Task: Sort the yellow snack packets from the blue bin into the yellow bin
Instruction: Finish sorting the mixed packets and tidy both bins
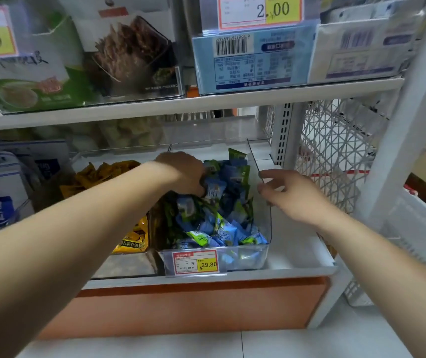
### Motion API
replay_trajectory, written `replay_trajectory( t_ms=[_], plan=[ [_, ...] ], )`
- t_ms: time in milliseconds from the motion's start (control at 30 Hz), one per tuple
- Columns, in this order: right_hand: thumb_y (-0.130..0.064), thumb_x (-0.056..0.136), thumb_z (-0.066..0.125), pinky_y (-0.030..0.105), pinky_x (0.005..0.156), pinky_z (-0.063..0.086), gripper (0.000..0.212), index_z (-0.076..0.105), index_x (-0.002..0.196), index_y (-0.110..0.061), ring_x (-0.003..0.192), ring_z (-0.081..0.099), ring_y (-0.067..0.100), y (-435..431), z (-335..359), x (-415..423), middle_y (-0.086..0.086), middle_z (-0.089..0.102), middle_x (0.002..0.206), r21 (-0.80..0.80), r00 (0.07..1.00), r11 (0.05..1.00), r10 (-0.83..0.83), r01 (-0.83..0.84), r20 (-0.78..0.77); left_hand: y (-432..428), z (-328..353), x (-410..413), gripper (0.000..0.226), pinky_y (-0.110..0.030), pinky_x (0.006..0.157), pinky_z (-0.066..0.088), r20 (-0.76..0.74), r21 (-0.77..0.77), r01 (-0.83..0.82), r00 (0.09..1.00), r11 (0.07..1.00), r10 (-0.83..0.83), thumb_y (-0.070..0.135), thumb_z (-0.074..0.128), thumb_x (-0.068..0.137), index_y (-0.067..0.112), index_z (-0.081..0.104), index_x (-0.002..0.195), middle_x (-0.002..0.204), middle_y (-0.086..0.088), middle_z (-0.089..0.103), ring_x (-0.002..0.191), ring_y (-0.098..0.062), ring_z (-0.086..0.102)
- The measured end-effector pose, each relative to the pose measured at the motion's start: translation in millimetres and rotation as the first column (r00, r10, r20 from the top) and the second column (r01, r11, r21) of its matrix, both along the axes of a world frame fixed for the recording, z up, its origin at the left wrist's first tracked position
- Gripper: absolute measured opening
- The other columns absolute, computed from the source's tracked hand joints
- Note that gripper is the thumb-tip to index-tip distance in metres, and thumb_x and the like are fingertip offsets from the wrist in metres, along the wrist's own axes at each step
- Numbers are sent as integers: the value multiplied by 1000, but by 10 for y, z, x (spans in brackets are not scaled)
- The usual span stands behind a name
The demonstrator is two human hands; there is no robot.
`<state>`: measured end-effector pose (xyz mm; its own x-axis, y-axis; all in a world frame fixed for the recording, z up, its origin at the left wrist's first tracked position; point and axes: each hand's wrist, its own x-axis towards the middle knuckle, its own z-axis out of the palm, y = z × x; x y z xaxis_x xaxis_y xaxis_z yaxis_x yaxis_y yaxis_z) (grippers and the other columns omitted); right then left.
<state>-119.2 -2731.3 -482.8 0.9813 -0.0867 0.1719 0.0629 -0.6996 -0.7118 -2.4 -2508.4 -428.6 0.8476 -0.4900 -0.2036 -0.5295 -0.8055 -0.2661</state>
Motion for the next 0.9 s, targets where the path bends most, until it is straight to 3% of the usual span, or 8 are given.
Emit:
replay_trajectory(
  t_ms=[100,233,333,400,467,600,767,900],
  plan=[
    [-45,93,55,26,69,55,42,56,133,-31,73,70,9,8,12,-11,-13,69,103,-13,1000,1000,-8,7,-17,-114,84,30,26,-33,68,53,105,-14,46,993,999,-44,46,60,87,22,64,96,92,1,62,83,-22,61],
    [-42,93,57,23,60,52,40,59,131,-30,73,69,9,40,30,-3,-12,71,99,-7,1000,1000,-9,8,-15,-508,-89,11,58,-36,89,47,41,-500,176,983,848,-179,54,65,83,26,53,132,127,2,57,111,-22,56],
    [-36,91,60,34,68,54,17,68,102,-46,70,67,15,35,43,2,-3,74,89,-4,999,1000,-13,13,31,-697,-369,60,106,-40,96,48,-170,-564,65,967,823,-192,61,78,68,29,18,149,136,-2,53,115,-24,57],
    [-35,90,62,40,67,53,24,63,78,-56,76,63,21,33,57,-2,5,73,89,-2,999,1000,-10,10,50,-694,-551,135,106,-42,96,49,-242,-584,-27,960,811,-143,56,82,70,28,14,148,128,-3,55,111,-26,58],
    [-38,90,61,40,64,53,11,69,92,-44,75,64,23,14,50,-12,9,73,89,-24,999,1000,-10,11,36,-635,-646,186,89,-39,90,50,-205,-563,-5,970,826,-133,55,79,73,28,31,142,116,0,57,106,-23,57],
    [-40,90,59,38,65,56,30,67,117,-31,73,65,17,-17,39,0,6,73,87,-89,998,996,-23,28,50,-409,-531,319,41,-34,82,50,-109,-334,181,967,925,-228,50,70,83,36,59,120,119,4,62,101,-20,59],
    [-39,92,58,29,63,53,43,59,133,-29,76,67,16,-28,16,22,6,74,91,-86,1000,996,-12,14,24,-164,-164,353,43,-33,83,48,-124,-69,166,977,984,-173,61,65,80,40,66,118,122,11,62,102,-17,56],
    [-37,91,59,15,45,42,44,59,134,-26,71,62,3,-4,14,28,5,74,86,-51,999,999,-17,18,33,-418,-41,283,64,-29,60,46,-93,-44,90,991,995,-94,84,49,63,22,63,66,69,4,59,67,-16,56]
  ],
)
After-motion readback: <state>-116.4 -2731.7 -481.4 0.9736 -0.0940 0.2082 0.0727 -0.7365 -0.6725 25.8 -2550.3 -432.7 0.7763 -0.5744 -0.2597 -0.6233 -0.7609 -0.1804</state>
